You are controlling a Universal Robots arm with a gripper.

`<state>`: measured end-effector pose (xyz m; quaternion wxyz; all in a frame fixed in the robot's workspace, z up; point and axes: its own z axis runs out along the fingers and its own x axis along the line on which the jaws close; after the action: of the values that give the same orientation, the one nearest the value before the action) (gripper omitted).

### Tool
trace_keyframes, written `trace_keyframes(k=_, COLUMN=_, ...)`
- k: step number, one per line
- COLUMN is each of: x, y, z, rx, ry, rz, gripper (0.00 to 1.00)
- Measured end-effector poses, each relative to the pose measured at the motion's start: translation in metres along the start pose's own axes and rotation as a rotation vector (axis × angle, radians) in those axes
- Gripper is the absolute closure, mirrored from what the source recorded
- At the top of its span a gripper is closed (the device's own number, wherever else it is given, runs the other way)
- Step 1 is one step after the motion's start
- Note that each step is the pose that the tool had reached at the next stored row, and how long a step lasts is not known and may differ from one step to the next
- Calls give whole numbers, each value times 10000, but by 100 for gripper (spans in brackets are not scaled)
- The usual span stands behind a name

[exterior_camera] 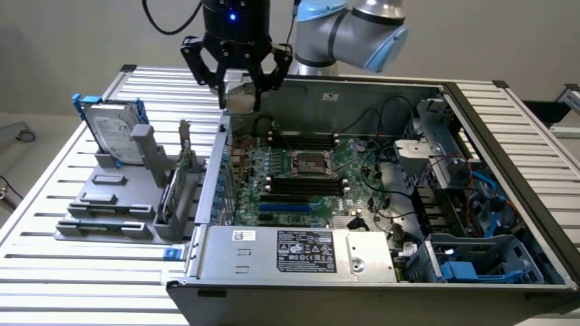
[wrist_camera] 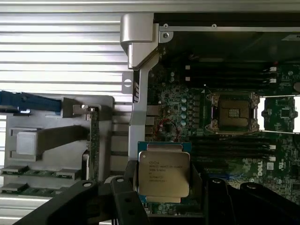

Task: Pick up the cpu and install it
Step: 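Pick up the cpu and move it towards the insertion slot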

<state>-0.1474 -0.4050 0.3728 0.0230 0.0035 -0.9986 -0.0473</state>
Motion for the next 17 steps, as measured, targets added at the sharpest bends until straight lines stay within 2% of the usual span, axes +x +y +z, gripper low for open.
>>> trace_keyframes(k=7, x=-322, y=63, z=84, rx=0, ry=1, rz=-1, gripper=45)
trace_keyframes(k=17, x=-785, y=243, z=262, rx=1, ry=2, rz=1, gripper=45)
